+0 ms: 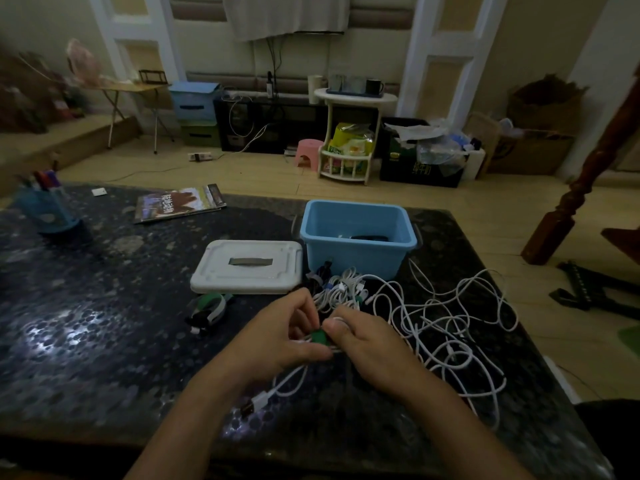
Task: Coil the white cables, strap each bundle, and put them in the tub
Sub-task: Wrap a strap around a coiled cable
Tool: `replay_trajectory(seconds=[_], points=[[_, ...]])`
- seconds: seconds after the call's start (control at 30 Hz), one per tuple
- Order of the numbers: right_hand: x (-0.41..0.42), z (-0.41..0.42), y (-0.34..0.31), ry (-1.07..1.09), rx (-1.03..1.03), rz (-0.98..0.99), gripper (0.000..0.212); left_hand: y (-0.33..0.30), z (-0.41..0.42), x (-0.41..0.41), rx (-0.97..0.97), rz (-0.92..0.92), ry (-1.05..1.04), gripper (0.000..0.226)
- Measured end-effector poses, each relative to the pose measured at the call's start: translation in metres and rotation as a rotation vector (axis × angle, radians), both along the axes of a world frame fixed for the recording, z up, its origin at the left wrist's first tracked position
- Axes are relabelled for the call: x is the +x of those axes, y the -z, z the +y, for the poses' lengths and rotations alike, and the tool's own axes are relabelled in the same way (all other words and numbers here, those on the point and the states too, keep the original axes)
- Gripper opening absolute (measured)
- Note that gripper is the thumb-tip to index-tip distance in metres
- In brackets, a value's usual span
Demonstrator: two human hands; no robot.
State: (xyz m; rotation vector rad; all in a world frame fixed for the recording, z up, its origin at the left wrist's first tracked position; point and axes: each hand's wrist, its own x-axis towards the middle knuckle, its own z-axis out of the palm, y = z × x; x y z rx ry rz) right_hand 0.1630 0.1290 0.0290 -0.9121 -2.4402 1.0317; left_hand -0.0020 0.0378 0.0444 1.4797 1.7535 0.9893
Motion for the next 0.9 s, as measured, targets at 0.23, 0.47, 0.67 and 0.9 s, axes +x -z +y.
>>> replay_trajectory(seconds=[0.23,0.47,0.67,0.9], points=[[-0.002,-0.003,-0.003,-0.031,0.118,-0.017,0.019,0.007,0.003,0.003,0.035,-0.002,0.005,0.041],[-0.002,0.002,-0.001,0.123,-0.005,0.035,0.028,0.017,0.023,0.011,0.084,-0.003,-0.214,0.036],[0.013,0.017,-0.003,0.265,-0.038,0.081,0.028,0.035,0.061,0.009,0.073,-0.015,-0.473,0.032],[0.028,0.028,0.001,0.254,-0.025,0.078,0.027,0.042,0.112,-0.004,-0.046,0.223,-0.487,0.03]])
